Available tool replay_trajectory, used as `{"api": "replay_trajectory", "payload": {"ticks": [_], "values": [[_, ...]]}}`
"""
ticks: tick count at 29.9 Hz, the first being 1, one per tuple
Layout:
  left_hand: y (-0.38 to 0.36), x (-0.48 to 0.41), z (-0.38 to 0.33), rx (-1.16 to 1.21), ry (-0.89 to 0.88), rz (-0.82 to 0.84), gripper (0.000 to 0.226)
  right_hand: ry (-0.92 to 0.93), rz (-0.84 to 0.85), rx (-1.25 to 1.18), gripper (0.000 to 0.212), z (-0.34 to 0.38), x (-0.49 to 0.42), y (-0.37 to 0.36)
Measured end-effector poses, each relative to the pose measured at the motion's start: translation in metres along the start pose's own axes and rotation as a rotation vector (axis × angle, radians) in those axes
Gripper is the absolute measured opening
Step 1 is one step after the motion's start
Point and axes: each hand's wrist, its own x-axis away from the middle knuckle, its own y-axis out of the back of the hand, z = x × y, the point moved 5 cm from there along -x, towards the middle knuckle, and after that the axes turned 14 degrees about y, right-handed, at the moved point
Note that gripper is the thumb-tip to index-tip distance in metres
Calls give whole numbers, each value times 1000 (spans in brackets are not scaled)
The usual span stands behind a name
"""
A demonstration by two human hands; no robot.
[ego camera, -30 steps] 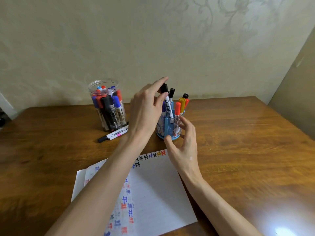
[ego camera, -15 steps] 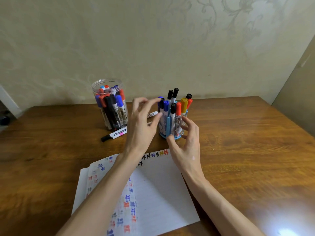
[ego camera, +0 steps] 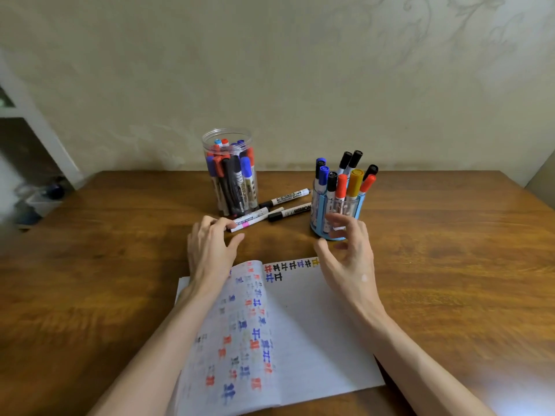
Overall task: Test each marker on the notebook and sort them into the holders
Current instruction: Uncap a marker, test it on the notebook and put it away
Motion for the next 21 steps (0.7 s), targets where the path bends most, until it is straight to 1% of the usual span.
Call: {"api": "replay_trajectory", "payload": {"ticks": [2, 6, 10, 12, 14, 15, 17, 18, 19, 21], "values": [[1, 0, -2, -4, -8, -9, 26, -2, 1, -6, 41, -2, 0, 0], [1, 0, -1, -16, -14, -19, 36, -23, 15, -19, 39, -6, 0, -2], [1, 1, -2, -57, -27, -14, 24, -27, 28, -6, 37, -8, 1, -5], [3, 1, -2, -60, -37, -11, 22, -16, 26, 6, 30, -7, 1, -4], [13, 3, 0, -43, -28, -31, 21, -9, 38, 21, 18, -7, 1, -4], [20, 3, 1, -31, -11, -44, 21, -14, 53, 23, 13, -7, 0, -5], [36, 6, 2, 36, 47, -52, 22, -36, 99, -7, 11, -7, 1, -9], [43, 9, 2, 101, 85, -25, 21, -42, 131, -34, 10, -5, 2, -12], [47, 13, 0, 178, 116, 38, 20, -46, 170, -63, 10, -3, 3, -15], [48, 25, -13, 315, 108, 237, 13, -62, 250, -147, 12, 2, 5, -23]]}}
